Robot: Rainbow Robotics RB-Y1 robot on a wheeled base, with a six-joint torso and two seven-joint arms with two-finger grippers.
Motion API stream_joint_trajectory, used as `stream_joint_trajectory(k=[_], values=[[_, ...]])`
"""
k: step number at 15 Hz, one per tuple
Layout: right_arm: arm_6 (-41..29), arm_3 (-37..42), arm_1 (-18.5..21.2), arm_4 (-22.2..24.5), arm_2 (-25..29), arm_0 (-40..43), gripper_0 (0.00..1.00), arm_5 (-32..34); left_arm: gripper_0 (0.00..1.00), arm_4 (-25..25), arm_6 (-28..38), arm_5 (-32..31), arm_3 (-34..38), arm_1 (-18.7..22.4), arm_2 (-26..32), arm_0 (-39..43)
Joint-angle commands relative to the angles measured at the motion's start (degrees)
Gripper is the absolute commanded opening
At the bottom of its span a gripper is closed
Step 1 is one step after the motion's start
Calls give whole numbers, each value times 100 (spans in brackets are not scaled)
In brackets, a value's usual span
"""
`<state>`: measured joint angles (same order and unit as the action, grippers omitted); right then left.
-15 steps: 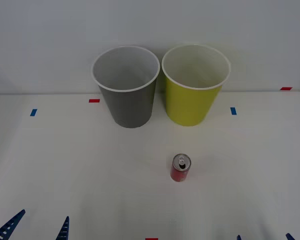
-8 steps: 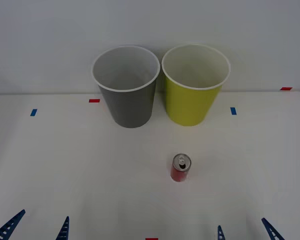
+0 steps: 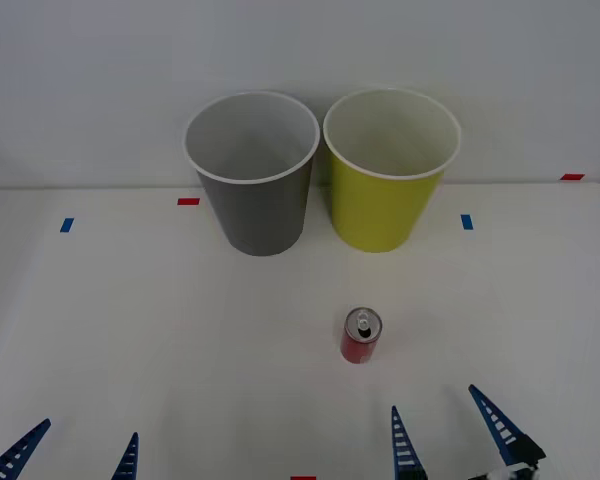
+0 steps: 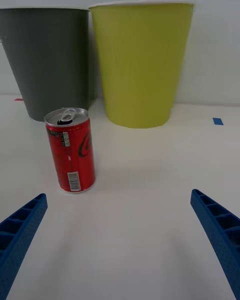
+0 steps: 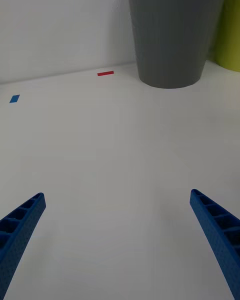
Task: Put cans in the gray bin and PET bottles in the light green bin.
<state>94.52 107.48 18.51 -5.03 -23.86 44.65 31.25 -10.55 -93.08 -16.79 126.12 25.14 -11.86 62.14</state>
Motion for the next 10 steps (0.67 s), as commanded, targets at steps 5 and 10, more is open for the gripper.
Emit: stream_joint_trajectory(k=[5,10], values=[[41,-641,-111,-33,-304,-862,100,144,100,0,0,0,0,0,0,0],[41,-1186,-445,-15,-321,-1749,100,-260,100,0,0,0,0,0,0,0]])
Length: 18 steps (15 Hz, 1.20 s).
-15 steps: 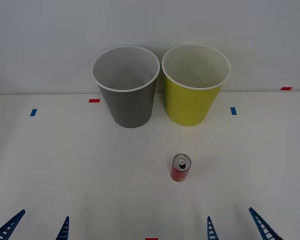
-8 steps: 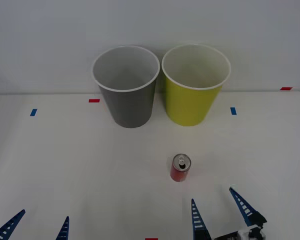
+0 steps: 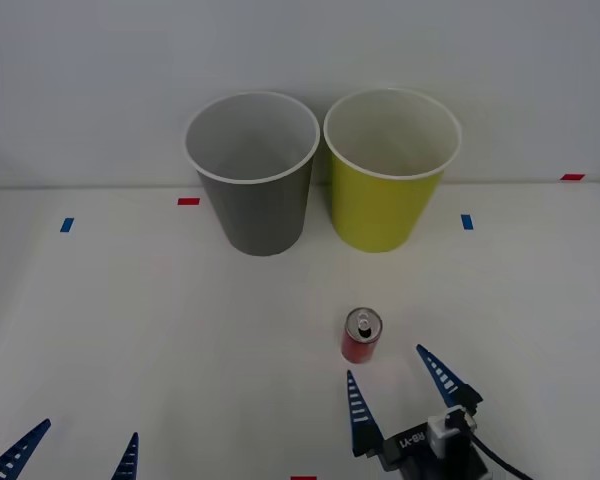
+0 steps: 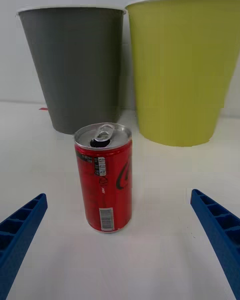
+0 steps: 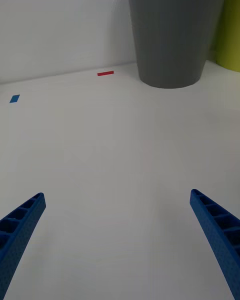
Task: Put cans in the gray bin and PET bottles in the light green bin.
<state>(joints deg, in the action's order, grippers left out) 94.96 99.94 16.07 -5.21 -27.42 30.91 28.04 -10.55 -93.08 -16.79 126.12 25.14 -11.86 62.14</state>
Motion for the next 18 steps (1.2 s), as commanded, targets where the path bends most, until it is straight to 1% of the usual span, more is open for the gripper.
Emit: stream_joint_trajectory(k=[1,3,8,13,14,15,16,18], values=[[5,-510,-253,-7,53,-490,100,52,100,0,0,0,0,0,0,0],[14,-528,-271,29,44,-665,100,-53,100,0,0,0,0,0,0,0],[23,-537,-306,2,53,-1078,100,-598,100,0,0,0,0,0,0,0],[23,-537,-324,-59,79,-1210,100,-748,100,0,0,0,0,0,0,0],[23,-537,-324,-59,79,-1210,79,-748,100,0,0,0,0,0,0,0],[23,-537,-332,-68,70,-1210,37,-748,100,0,0,0,0,0,0,0],[23,-528,-341,-68,70,-1210,14,-748,100,0,0,0,0,0,0,0],[23,-528,-332,-77,70,-1210,7,-739,100,0,0,0,0,0,0,0]])
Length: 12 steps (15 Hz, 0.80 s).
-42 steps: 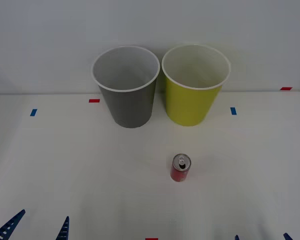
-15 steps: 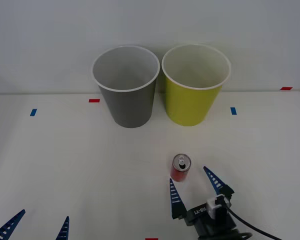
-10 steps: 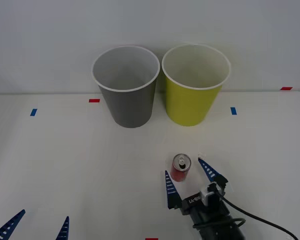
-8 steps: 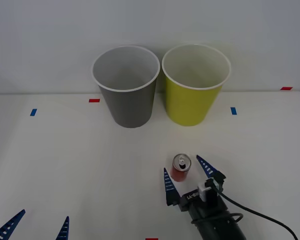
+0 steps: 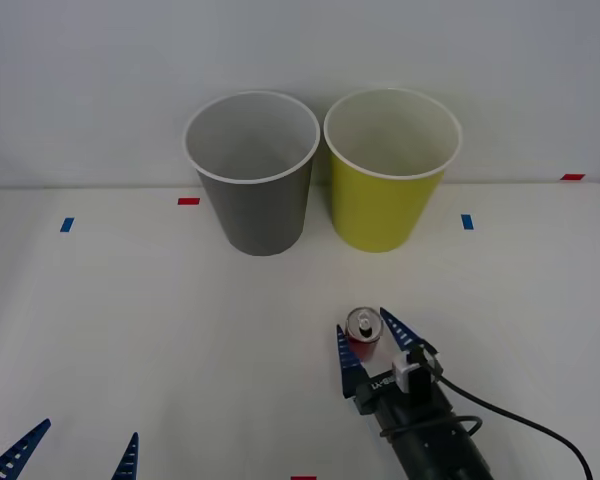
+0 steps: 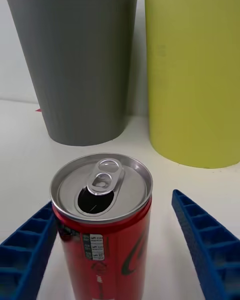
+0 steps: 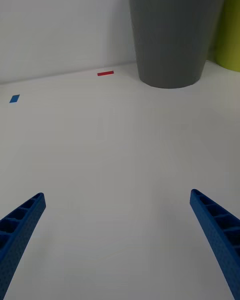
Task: Put cans in the gray bin and PET bottles in the light green bin.
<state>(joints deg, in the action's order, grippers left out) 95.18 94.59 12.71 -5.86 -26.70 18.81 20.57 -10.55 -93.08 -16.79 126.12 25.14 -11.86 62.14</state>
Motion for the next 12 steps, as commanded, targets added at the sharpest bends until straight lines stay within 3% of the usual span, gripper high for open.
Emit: stream_joint_trajectory(k=[1,9,12], values=[[1,7,-14,-2,16,0,6,0,100,0,0,0,0,0,0,0],[44,104,-93,59,78,62,0,-9,100,0,0,0,0,0,0,0],[9,1360,241,6,86,334,0,-1309,100,0,0,0,0,0,0,0]])
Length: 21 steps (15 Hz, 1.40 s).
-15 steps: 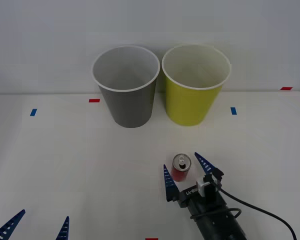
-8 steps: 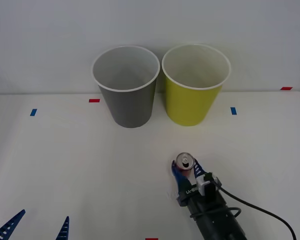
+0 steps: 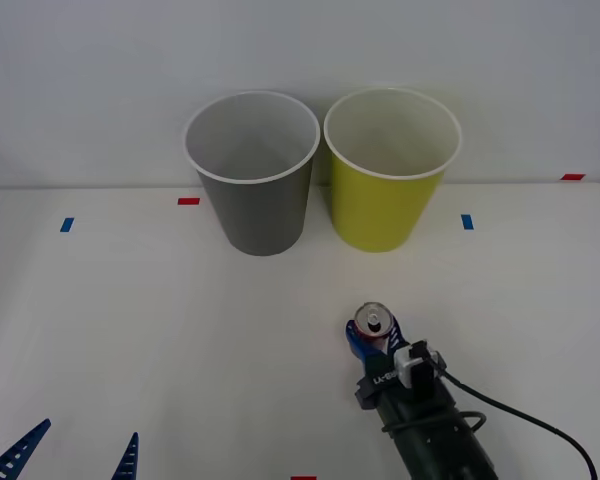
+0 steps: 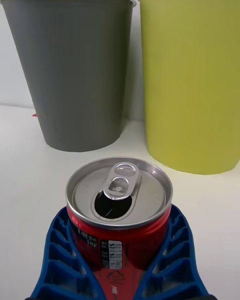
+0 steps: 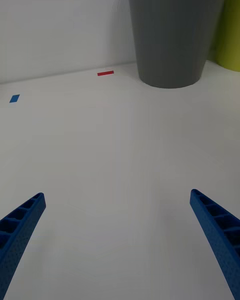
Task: Put cans in the gray bin and PET bottles in the light green bin.
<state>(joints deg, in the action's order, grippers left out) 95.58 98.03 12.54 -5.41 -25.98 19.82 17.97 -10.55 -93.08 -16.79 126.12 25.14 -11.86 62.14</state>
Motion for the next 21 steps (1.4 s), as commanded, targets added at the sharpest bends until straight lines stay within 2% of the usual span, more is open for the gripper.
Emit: stream_joint_trajectory(k=[1,6,10,12,14,16,19,21], values=[[-66,1456,320,-74,14,294,0,-1489,100,0,0,0,0,0,0,0],[-497,3328,372,-74,76,144,0,-3941,100,0,0,0,0,0,0,0],[-1094,4401,381,120,76,-603,0,-5849,100,0,0,0,0,0,0,0],[-1455,4620,407,58,111,-1060,0,-6323,100,0,0,0,0,0,0,0],[-1455,4638,337,-346,278,-1385,0,-6323,100,0,0,0,0,0,0,0],[-1543,4629,451,-425,348,-1886,0,-6385,100,0,0,0,0,0,0,0],[-2088,4638,311,-390,410,-2914,0,-7387,100,0,0,0,0,0,0,0],[-2140,4506,188,-496,471,-3450,0,-7773,100,0,0,0,0,0,0,0]])
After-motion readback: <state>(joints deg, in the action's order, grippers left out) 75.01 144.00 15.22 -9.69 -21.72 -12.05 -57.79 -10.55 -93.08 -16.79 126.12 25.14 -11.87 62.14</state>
